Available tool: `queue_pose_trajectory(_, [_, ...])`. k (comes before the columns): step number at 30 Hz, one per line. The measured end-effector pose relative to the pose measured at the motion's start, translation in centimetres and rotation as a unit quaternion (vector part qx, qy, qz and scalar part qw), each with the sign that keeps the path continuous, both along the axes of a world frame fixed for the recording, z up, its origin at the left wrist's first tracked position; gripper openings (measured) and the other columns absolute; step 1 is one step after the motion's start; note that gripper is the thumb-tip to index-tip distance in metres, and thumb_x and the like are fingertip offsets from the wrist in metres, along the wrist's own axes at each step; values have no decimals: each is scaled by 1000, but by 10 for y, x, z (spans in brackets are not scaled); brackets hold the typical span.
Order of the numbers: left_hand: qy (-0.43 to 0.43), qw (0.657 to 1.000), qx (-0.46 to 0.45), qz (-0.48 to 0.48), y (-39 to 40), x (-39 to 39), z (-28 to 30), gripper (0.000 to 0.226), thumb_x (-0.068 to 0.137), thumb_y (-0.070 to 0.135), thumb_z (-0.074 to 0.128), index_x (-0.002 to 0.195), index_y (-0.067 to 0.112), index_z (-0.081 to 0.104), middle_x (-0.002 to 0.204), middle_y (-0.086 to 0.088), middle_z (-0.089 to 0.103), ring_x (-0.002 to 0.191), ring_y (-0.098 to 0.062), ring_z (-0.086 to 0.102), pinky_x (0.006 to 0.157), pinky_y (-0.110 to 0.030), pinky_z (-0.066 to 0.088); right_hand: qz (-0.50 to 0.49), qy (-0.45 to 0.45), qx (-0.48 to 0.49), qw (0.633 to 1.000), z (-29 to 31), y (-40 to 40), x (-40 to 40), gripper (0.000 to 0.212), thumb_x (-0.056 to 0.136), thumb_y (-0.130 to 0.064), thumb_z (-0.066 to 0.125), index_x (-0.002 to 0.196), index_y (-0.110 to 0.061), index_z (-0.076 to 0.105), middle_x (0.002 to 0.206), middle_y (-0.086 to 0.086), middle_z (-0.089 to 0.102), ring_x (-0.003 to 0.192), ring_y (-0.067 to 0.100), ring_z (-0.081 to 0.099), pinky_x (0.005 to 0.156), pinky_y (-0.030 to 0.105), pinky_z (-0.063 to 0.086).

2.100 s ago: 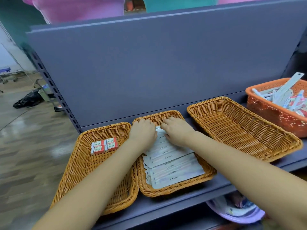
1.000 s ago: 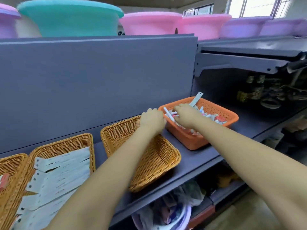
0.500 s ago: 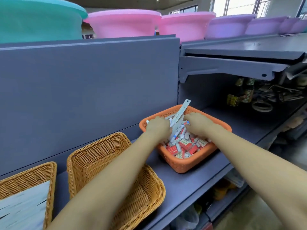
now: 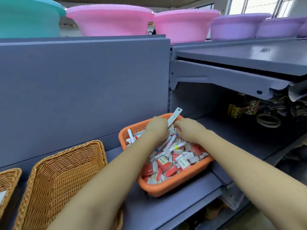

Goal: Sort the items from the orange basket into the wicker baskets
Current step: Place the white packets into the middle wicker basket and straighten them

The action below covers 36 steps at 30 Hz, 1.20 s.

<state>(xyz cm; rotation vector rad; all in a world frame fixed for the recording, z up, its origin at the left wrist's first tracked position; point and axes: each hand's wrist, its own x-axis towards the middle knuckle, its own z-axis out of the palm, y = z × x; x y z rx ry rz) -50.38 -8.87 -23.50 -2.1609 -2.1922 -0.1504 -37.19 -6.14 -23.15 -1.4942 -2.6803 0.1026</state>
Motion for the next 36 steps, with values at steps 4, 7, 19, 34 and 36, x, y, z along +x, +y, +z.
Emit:
queue_pose_trajectory(4, [12, 999, -26, 17, 17, 12, -12, 24, 91, 11, 51, 114, 10, 59, 111, -8, 63, 96, -28, 60, 73, -34, 46, 36, 8, 6, 999, -6, 5, 6, 30, 91, -16, 42, 116, -21, 58, 114, 3, 59, 102, 29, 57, 80, 38, 49])
queue_pose_trajectory(7, [13, 999, -27, 27, 20, 14, -18, 30, 91, 7, 50, 121, 8, 54, 120, -12, 60, 107, -31, 58, 83, -38, 47, 53, 12, 16, 998, -12, 10, 11, 24, 91, -17, 41, 108, -14, 58, 115, 9, 59, 104, 31, 56, 83, 43, 49])
queue_pose_trajectory(19, [-69, 991, -73, 85, -2, -5, 11, 17, 94, 13, 43, 90, 4, 57, 86, -14, 55, 76, -28, 51, 63, -34, 40, 60, 84, 33, 994, -16, 11, 13, 33, 97, -18, 39, 125, -16, 55, 126, 6, 55, 108, 26, 55, 86, 41, 50])
queue_pose_trajectory(34, [106, 981, -144, 77, -10, 23, -5, 29, 89, 4, 58, 118, 6, 61, 125, -10, 60, 116, -28, 55, 95, -34, 44, 49, 59, 55, 996, -21, 9, 11, 25, 95, -13, 38, 110, -11, 59, 116, 6, 58, 100, 26, 56, 78, 39, 50])
queue_pose_trajectory(36, [100, 979, -163, 76, -9, 20, -4, 31, 86, 5, 62, 117, 6, 61, 123, -9, 62, 114, -27, 57, 94, -34, 45, 52, 56, 61, 995, -22, 10, 10, 25, 95, -12, 39, 110, -12, 59, 115, 6, 59, 100, 25, 57, 78, 39, 51])
